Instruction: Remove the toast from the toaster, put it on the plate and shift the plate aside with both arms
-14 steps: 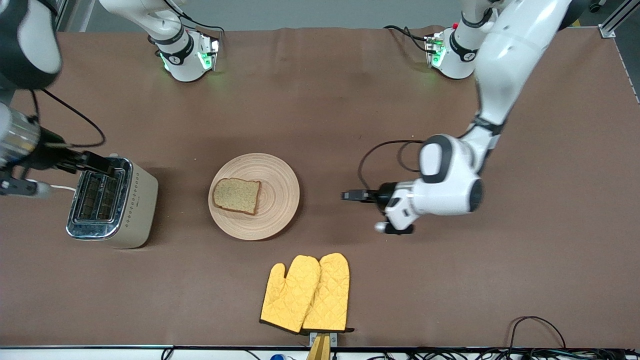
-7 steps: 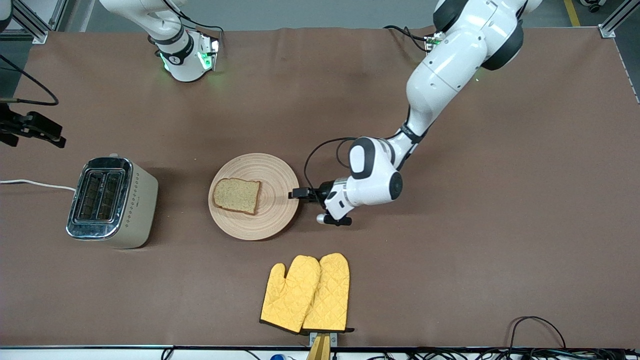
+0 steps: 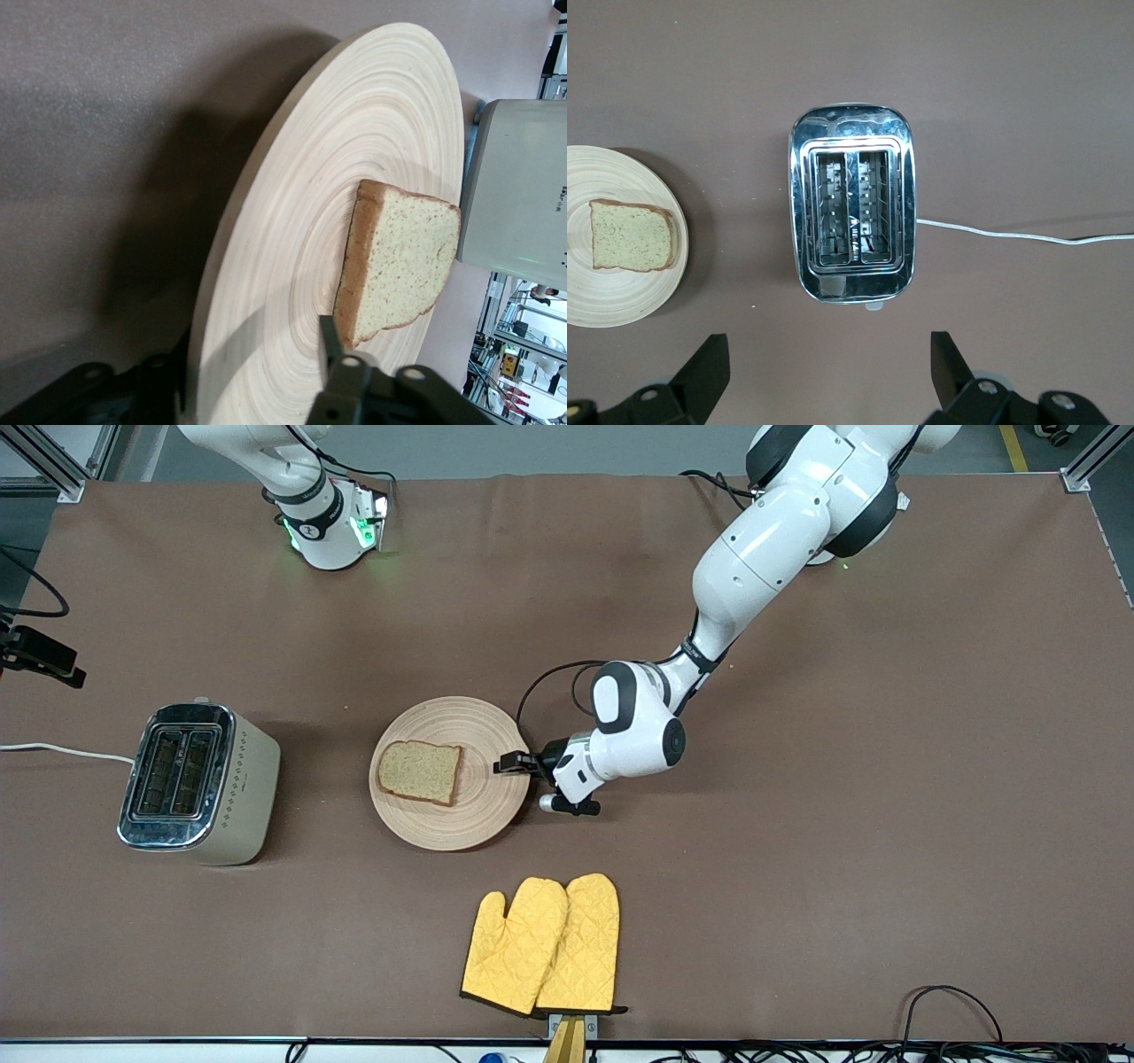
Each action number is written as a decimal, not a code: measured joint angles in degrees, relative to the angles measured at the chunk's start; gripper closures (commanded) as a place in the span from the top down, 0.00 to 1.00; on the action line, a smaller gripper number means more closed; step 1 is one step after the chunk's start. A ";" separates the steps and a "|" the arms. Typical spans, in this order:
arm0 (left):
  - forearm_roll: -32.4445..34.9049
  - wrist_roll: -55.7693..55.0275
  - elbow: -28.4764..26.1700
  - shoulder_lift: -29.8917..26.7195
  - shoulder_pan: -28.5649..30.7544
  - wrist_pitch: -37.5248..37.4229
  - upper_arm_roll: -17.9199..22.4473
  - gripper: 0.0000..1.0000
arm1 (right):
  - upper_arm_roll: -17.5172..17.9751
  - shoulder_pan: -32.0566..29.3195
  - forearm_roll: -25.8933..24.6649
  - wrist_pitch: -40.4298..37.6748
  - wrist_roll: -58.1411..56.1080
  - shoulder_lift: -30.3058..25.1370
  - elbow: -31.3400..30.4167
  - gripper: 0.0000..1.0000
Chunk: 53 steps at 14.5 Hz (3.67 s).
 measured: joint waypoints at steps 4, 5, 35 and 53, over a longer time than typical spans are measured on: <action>-0.26 3.29 0.37 -0.06 0.17 -0.01 -0.08 0.00 | 0.03 -0.67 0.09 0.00 -1.12 0.00 0.02 1.00; -0.13 3.55 1.04 -0.49 0.24 0.00 0.00 0.00 | 0.04 -0.69 0.09 0.00 -1.12 0.00 0.02 1.00; 26.82 38.11 5.62 0.48 60.70 -60.20 7.85 1.00 | 0.57 -0.68 0.54 -1.08 -1.63 0.00 0.03 1.00; 61.11 -13.45 12.45 -44.03 33.76 -69.39 7.36 1.00 | 0.45 -0.70 0.56 -1.22 -1.66 0.00 0.03 1.00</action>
